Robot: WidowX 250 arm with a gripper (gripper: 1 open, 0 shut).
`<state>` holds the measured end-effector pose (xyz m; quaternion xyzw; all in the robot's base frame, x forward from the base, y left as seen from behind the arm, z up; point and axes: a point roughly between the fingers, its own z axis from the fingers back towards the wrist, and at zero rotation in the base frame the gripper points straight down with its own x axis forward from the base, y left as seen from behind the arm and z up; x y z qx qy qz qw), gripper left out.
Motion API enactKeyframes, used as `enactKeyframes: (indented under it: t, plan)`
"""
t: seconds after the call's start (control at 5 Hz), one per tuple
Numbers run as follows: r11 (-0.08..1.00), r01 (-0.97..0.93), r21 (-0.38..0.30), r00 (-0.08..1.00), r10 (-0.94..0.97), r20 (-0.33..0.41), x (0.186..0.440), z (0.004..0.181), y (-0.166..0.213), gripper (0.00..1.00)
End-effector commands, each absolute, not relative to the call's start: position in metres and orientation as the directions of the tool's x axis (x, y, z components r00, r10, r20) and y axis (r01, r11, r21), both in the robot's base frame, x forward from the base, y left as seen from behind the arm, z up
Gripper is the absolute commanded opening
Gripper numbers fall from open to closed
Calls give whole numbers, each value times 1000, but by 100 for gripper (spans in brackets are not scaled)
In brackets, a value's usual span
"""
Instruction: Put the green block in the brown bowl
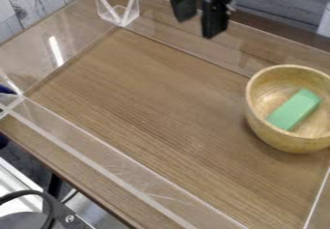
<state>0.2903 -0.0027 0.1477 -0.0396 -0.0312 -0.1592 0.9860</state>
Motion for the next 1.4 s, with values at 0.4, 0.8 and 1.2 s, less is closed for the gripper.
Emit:
enactKeyframes:
  t: [0.4, 0.8, 1.2]
  plan:
    - [959, 270, 85, 953, -279, 119, 289, 168, 17, 100]
    - [949, 260, 177, 955, -279, 97, 305, 156, 9, 100]
    - [948, 281, 147, 937, -305, 170, 288, 171, 3, 100]
